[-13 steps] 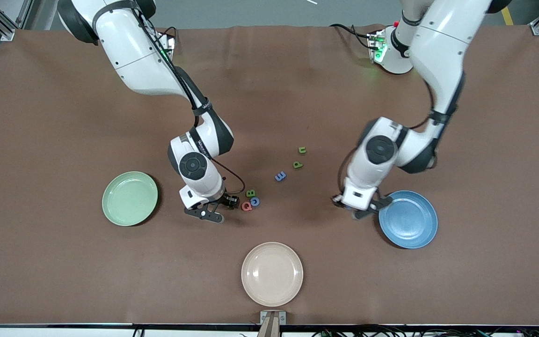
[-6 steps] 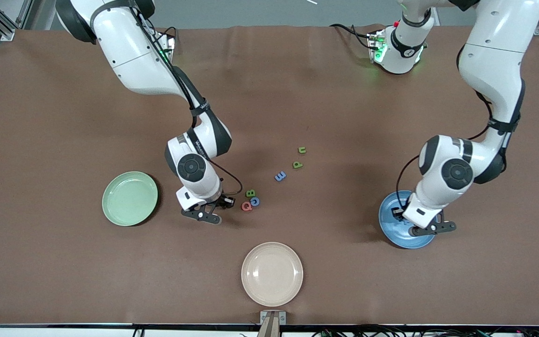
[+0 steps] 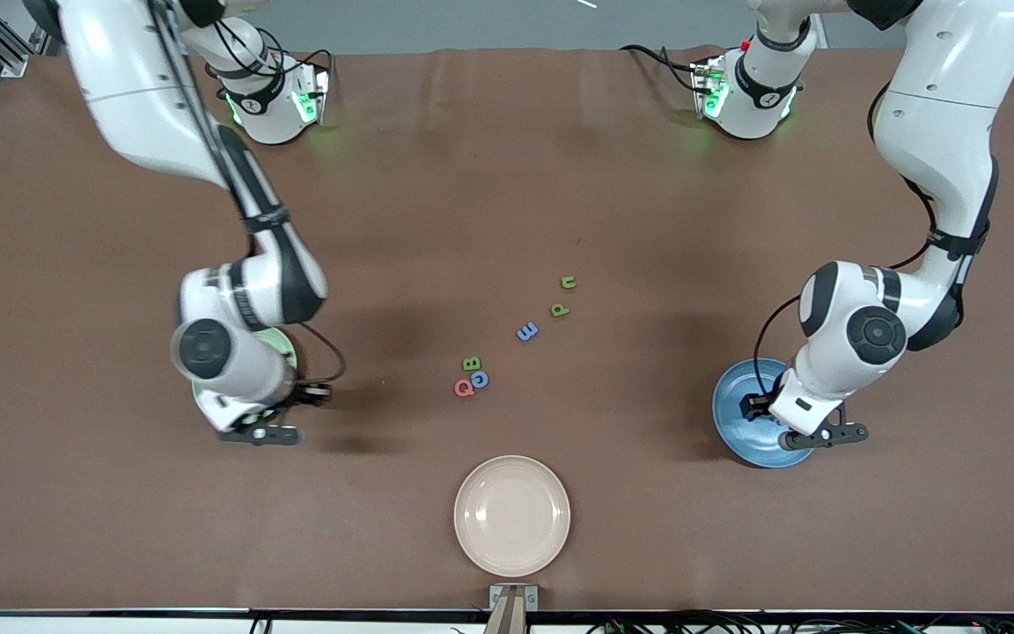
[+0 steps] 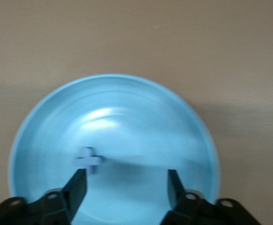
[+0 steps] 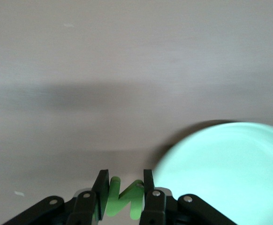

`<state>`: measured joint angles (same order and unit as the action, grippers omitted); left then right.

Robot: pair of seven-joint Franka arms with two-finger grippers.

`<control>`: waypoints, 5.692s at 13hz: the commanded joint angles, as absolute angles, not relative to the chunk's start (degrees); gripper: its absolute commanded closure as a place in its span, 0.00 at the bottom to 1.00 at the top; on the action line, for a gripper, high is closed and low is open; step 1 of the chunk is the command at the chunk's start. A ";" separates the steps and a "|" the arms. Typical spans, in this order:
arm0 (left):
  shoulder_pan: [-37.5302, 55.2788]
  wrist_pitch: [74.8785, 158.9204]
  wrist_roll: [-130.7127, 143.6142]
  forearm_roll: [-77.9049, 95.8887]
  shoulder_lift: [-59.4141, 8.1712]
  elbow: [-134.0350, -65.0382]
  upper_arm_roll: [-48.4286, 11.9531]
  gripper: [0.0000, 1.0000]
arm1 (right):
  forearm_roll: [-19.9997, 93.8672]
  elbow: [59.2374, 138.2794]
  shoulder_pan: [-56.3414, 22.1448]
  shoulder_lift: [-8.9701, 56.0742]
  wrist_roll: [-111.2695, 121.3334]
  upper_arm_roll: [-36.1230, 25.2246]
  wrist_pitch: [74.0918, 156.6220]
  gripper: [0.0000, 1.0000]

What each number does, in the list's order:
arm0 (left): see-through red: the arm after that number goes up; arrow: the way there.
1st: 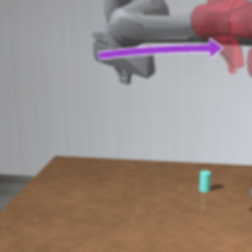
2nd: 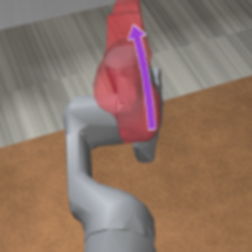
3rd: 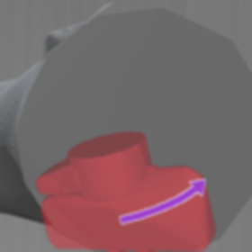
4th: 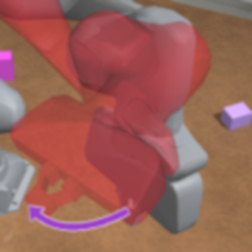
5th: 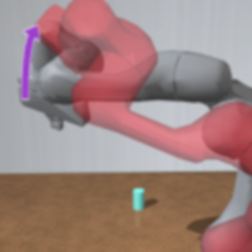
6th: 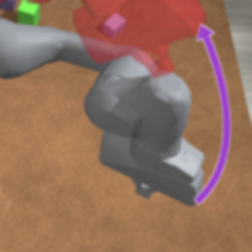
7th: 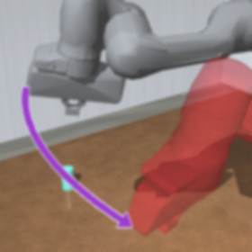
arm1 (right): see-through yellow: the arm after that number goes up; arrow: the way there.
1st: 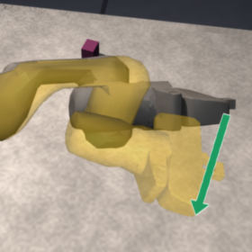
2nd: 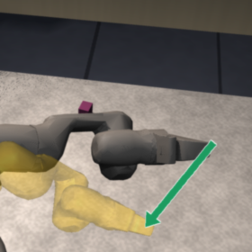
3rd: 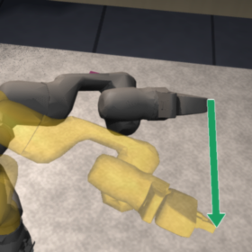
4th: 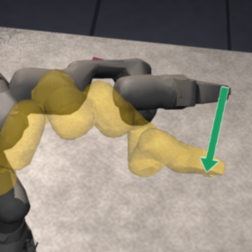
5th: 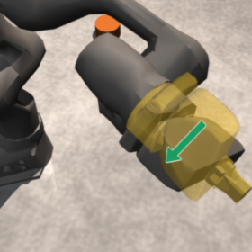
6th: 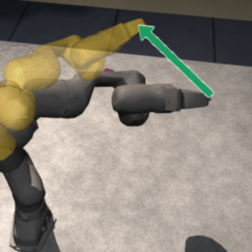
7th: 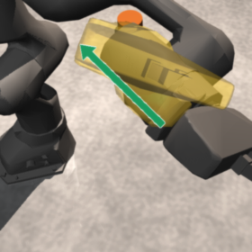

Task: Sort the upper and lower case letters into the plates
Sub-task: 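Drop the x in the blue plate while the right gripper drops N in green plate, then grasp the green d with the left gripper while the right grasps green B, then drop the d in the blue plate while the right gripper drops B in green plate, then grasp the green u with the left gripper while the right grasps pink O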

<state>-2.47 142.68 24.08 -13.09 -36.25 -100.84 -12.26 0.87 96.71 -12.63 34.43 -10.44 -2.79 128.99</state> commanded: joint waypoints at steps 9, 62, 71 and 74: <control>13.87 142.20 66.04 -13.27 -35.77 -103.88 -16.96 0.01 | 1.23 113.73 -7.28 25.75 -2.72 -0.97 134.12 0.00; -6.24 130.44 59.94 -21.97 -38.50 -92.81 -15.73 0.00 | -0.35 113.44 -4.76 24.79 7.63 -0.97 131.81 1.00; -5.80 126.30 60.90 -21.71 -36.04 -92.98 -22.57 0.00 | 0.70 111.98 -6.04 25.22 0.95 -0.88 132.55 0.00; -6.24 126.12 66.95 -21.71 -35.95 -96.14 -28.90 0.00 | 0.79 106.02 -15.53 26.79 -19.45 -0.88 131.92 0.00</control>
